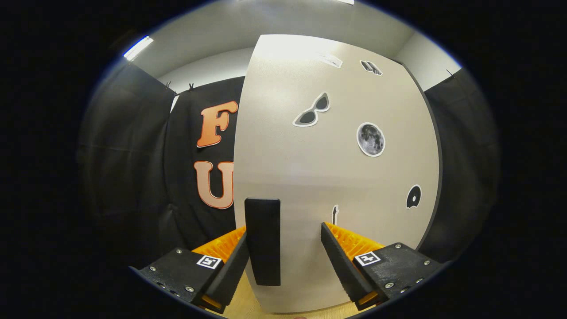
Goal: Open the shoe cabinet door, grab the shoes and put them into the shoe cabinet, then close the shoe cabinet door.
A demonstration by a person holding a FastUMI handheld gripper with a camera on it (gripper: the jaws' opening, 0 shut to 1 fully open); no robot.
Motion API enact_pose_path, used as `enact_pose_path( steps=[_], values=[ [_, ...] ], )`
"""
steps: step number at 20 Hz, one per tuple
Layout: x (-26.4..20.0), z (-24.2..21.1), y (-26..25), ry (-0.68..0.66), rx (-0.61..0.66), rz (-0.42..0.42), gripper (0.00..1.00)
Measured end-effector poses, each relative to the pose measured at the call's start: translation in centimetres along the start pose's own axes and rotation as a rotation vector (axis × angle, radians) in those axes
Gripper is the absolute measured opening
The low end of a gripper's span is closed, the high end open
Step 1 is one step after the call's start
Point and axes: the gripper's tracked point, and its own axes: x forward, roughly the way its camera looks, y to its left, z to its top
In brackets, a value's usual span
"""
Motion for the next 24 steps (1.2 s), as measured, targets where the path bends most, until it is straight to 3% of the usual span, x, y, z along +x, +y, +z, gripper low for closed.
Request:
enact_pose_path(
  steps=[12, 24],
  values=[
    [-1.0, 0.6, 2.1, -0.003, -0.003, 0.000, 0.95],
    [-14.3, 1.7, -4.4, 0.027, 0.042, -0.072, 0.95]
  ],
)
